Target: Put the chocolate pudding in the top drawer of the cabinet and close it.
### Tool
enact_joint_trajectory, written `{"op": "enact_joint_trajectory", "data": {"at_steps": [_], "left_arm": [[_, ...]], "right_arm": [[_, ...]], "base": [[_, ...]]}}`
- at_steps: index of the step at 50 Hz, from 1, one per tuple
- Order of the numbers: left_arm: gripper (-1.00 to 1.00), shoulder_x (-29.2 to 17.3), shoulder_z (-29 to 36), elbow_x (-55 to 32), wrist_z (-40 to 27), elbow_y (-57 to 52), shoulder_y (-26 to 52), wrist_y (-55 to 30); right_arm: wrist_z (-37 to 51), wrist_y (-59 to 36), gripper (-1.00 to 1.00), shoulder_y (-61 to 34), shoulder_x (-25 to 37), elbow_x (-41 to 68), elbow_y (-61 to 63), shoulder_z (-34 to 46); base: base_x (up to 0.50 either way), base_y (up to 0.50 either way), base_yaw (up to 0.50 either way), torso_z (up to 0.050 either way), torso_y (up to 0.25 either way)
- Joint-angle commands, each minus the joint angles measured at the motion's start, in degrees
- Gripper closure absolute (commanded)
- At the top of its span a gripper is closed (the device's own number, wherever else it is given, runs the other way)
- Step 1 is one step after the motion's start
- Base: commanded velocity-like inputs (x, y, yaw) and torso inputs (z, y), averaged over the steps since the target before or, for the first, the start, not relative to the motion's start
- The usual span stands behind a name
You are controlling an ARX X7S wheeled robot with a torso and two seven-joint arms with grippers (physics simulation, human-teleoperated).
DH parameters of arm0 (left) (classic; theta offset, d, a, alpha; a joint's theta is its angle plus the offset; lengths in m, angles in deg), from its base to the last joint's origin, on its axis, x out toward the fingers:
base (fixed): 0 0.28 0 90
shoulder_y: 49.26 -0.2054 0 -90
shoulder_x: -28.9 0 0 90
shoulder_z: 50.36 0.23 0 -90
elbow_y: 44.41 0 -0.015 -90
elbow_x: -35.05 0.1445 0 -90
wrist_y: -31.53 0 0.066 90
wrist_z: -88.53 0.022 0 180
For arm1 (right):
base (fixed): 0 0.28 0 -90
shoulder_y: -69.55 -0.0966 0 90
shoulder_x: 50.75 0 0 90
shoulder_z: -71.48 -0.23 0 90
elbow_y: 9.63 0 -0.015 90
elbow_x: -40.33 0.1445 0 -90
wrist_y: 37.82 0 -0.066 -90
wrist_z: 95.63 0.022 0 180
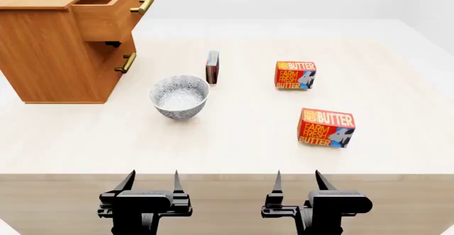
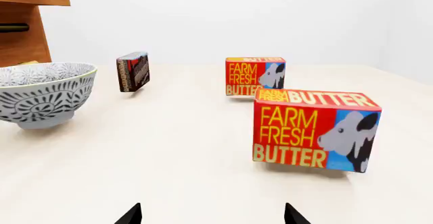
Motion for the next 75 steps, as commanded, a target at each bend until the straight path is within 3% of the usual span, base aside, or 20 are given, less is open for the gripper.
{"op": "enact_joint_trajectory", "data": {"at_steps": [1, 12, 60, 75], "left_arm": [[-1.00, -0.9, 1.1, -0.9, -1.1, -0.2, -0.2, 0.0], [-1.00, -2.6, 3.2, -3.1, -3.0, 0.3, 0.2, -0.5], [-1.00, -6.0, 7.0, -8.1, -6.2, 0.4, 0.1, -0.2], [-1.00, -9.1, 7.2, -15.4, -5.1, -10.8, 2.4, -16.2]], "right_arm": [[1.1, 0.0, -1.00, -0.1, 0.9, 0.9, -0.1, 1.2], [2.6, -0.5, -1.00, -0.5, 2.9, 2.5, -0.9, 3.7], [6.0, -1.3, -1.00, -1.5, 6.0, 6.4, -1.6, 7.8], [8.0, -17.0, -1.00, -2.1, 8.1, 12.3, 9.8, 5.8]], "base": [[0.00, 0.00, 0.00, 0.000, 0.000], [0.00, 0.04, 0.00, 0.000, 0.000], [0.00, 0.46, 0.00, 0.000, 0.000], [0.00, 0.00, 0.00, 0.000, 0.000]]}}
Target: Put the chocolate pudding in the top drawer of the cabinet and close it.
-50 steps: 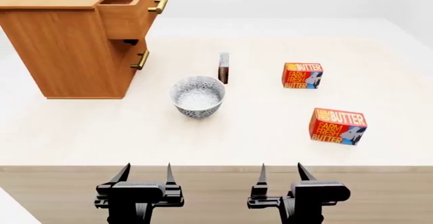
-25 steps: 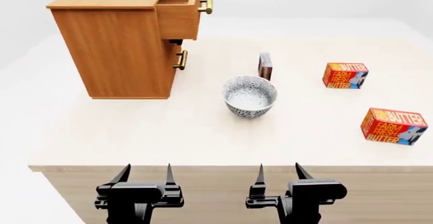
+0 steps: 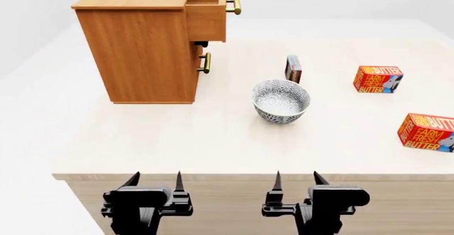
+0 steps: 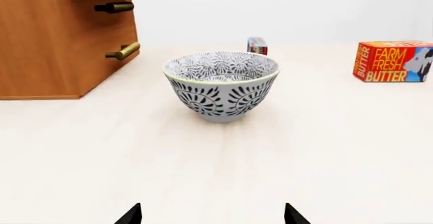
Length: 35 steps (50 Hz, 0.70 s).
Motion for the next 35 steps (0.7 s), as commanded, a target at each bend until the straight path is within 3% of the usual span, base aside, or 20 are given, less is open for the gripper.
{"op": "enact_joint_trajectory", "data": {"at_steps": [1, 11, 21, 26, 35], "left_arm": [[-1.00, -2.4, 0.3, -4.2, 0.0, -9.4, 1.6, -9.8], [-1.00, -6.2, -2.6, -11.0, -3.4, -30.4, 5.7, -25.3], [-1.00, -7.4, -10.3, -27.5, -8.9, -43.4, 20.6, -46.1], [-1.00, -8.2, -15.3, -37.1, -12.0, -42.6, 32.1, -56.3], [-1.00, -9.9, -15.6, -43.2, -12.3, -32.2, 50.1, -65.3]], "right_arm": [[1.3, -11.2, -1.00, -0.4, 1.8, 4.4, 9.6, -1.1], [3.3, -33.5, -1.00, -7.3, 5.3, 11.7, 31.4, -2.5], [7.2, -57.2, -1.00, -25.1, 4.6, 24.7, 42.6, -10.1], [8.4, -64.9, -1.00, -35.4, 3.4, 29.2, 41.8, -13.2], [7.9, -69.7, -1.00, -48.5, 3.4, 31.5, 32.2, -14.9]], "base": [[0.00, 0.00, 0.00, 0.000, 0.000], [0.00, 0.00, 0.00, 0.000, 0.000], [0.00, 0.00, 0.00, 0.000, 0.000], [0.00, 0.00, 0.00, 0.000, 0.000], [0.00, 0.00, 0.00, 0.000, 0.000]]}}
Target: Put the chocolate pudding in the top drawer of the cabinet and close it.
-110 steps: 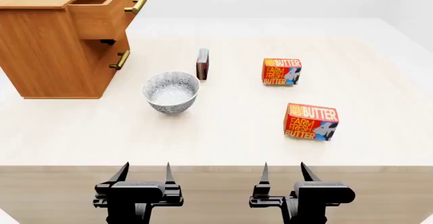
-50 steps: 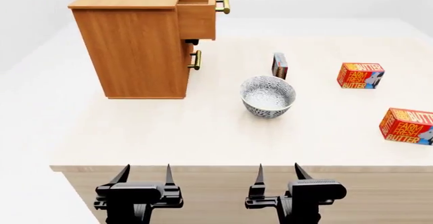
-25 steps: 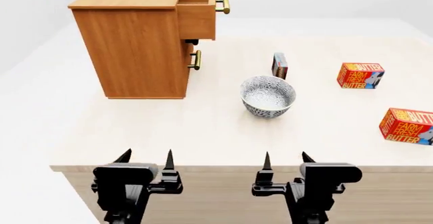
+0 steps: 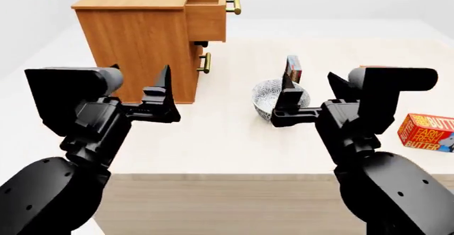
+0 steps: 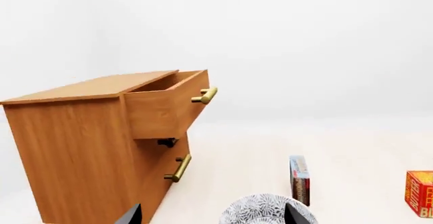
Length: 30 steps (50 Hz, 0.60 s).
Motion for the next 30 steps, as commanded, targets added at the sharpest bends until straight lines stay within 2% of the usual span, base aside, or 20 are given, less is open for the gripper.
{"op": "enact_joint_trajectory", "data": {"at_steps": [1, 7, 12, 14, 20, 30], "left_arm": [[-1.00, -1.7, -3.7, -12.3, -2.9, 5.0, 20.4, -16.3], [-1.00, -0.9, -6.9, -19.0, -6.4, 9.2, 28.1, -23.7], [-1.00, -1.1, -10.6, -28.7, -14.1, 12.5, 35.0, -31.5], [-1.00, -2.4, -11.2, -35.5, -19.1, 16.1, 37.6, -31.5], [-1.00, -7.3, -5.9, -42.9, -25.0, 24.8, 46.3, -31.0], [-1.00, -9.9, -4.2, -56.8, -38.8, 34.2, 52.2, -27.8]], "right_arm": [[0.3, -11.1, -1.00, -17.1, 0.3, 5.4, -5.6, -2.9], [-2.6, -7.2, -1.00, -23.5, 2.3, 2.6, -15.4, 1.5], [-5.0, -4.7, -1.00, -29.0, 3.1, 0.9, -23.1, 4.3], [-5.7, -4.4, -1.00, -31.1, 3.2, 0.7, -25.6, 4.8], [-9.6, 0.5, -1.00, -39.2, 3.6, -2.3, -38.5, 8.4], [-14.3, 5.6, -1.00, -48.0, 2.2, -5.4, -55.8, 12.7]], "base": [[0.00, 0.00, 0.00, 0.000, 0.000], [0.00, 0.00, 0.00, 0.000, 0.000], [0.00, 0.00, 0.00, 0.000, 0.000], [0.00, 0.00, 0.00, 0.000, 0.000], [0.07, 0.00, 0.00, 0.000, 0.000], [0.10, 0.00, 0.00, 0.000, 0.000]]}}
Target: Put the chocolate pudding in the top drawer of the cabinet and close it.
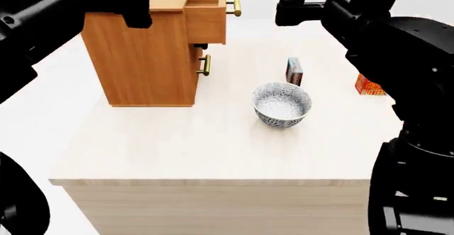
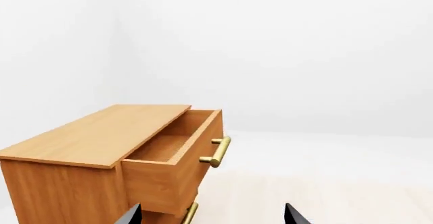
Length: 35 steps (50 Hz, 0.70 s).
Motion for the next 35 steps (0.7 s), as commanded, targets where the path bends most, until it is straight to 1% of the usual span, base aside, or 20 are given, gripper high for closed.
{"op": "enact_joint_trajectory", "data": {"at_steps": [1, 6, 13, 25, 35], "left_arm": [[-1.00, -3.8, 2.0, -16.2, -14.4, 10.2, 9.4, 0.1], [-1.00, -4.6, 3.1, -21.0, -18.2, 11.0, 9.5, 2.0], [-1.00, -5.5, 5.0, -22.8, -19.1, 12.2, 11.6, 2.7], [-1.00, -4.9, 6.3, -18.9, -14.3, 13.1, 12.2, 2.9], [-1.00, -4.7, 7.3, -16.2, -11.3, 13.4, 12.1, 3.6]], "right_arm": [[-5.5, 5.6, -1.00, -11.7, -0.8, -3.5, -19.7, 5.3], [-7.8, 9.5, -1.00, -16.3, -1.9, -5.6, -28.4, 7.6], [-11.1, 14.3, -1.00, -22.7, -3.7, -8.0, -40.2, 10.4], [-13.8, 19.7, -1.00, -27.5, -5.0, -9.9, -50.9, 12.2], [-17.1, 27.6, -1.00, -32.8, -7.1, -11.9, -64.5, 13.8]], "base": [[0.11, 0.00, 0.00, 0.000, 0.000], [0.16, 0.00, 0.00, 0.000, 0.000], [0.17, 0.00, 0.00, 0.000, 0.000], [0.19, 0.01, 0.00, 0.000, 0.000], [0.25, 0.03, 0.00, 0.000, 0.000]]}}
